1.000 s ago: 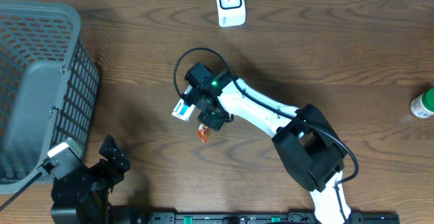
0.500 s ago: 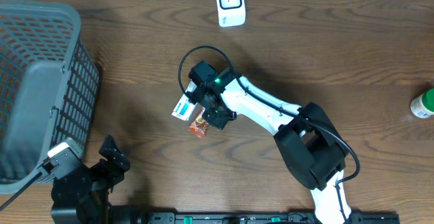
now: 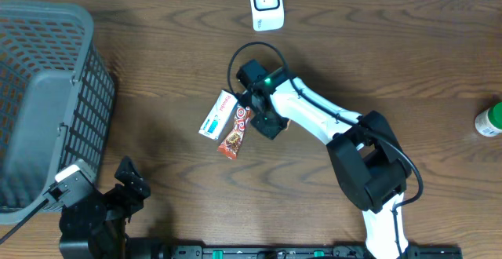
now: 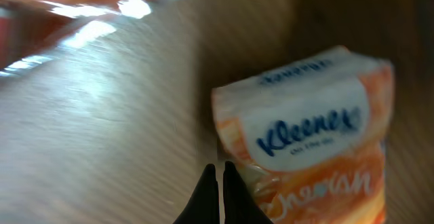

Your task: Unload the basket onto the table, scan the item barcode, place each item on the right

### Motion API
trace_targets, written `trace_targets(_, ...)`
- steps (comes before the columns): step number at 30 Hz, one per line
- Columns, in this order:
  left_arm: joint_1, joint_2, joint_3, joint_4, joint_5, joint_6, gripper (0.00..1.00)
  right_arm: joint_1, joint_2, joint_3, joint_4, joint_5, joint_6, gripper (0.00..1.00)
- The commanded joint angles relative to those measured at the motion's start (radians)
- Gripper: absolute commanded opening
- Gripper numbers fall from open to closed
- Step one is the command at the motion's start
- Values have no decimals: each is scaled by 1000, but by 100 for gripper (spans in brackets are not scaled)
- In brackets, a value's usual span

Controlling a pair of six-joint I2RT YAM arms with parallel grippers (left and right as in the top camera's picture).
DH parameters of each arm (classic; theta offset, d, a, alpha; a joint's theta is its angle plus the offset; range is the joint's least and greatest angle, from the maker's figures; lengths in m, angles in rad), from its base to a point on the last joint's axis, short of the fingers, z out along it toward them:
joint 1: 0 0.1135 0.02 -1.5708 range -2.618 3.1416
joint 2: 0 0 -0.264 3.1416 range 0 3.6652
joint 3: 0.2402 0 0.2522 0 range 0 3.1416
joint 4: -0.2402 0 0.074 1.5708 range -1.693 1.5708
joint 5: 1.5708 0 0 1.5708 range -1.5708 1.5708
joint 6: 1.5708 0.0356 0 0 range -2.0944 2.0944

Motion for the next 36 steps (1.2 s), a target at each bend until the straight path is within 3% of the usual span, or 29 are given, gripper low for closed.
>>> trace_targets(1, 5, -5, 5, -3, -5, -12, 88, -31, 0, 7, -13, 81, 24, 1)
trace_targets(13, 5, -5, 5, -3, -6, -12, 88, -37, 0, 55, -119, 31, 64, 1)
trace_targets(17, 5, -5, 5, -3, -5, -12, 88, -38, 0, 198, -251, -22, 197, 1)
trace_targets(18, 5, -5, 5, -3, -6, -12, 88, -39, 0, 236, -284, -23, 263, 6)
trace_targets(19, 5, -5, 5, -3, -5, -12, 88, -39, 0, 266, -311, -23, 313, 28)
trace_targets(21, 5, -5, 5, -3, -5, -12, 88, -39, 0, 322, -357, -41, 365, 60)
trace_targets(22, 5, -5, 5, -3, -5, -12, 88, -37, 0, 341, -370, -68, 366, 89)
trace_targets(23, 5, -5, 5, -3, -5, -12, 88, -35, 0, 354, -375, -101, 366, 99)
trace_targets(28, 5, -5, 5, -2, -5, -12, 88, -22, 0, 354, -306, -145, 386, 99)
trace_targets(31, 5, -5, 5, -3, -5, -12, 88, -32, 0, 354, -294, -142, 629, 99)
trace_targets(36, 5, -5, 5, -3, -5, -12, 88, -71, 0, 334, -261, -152, 786, 99)
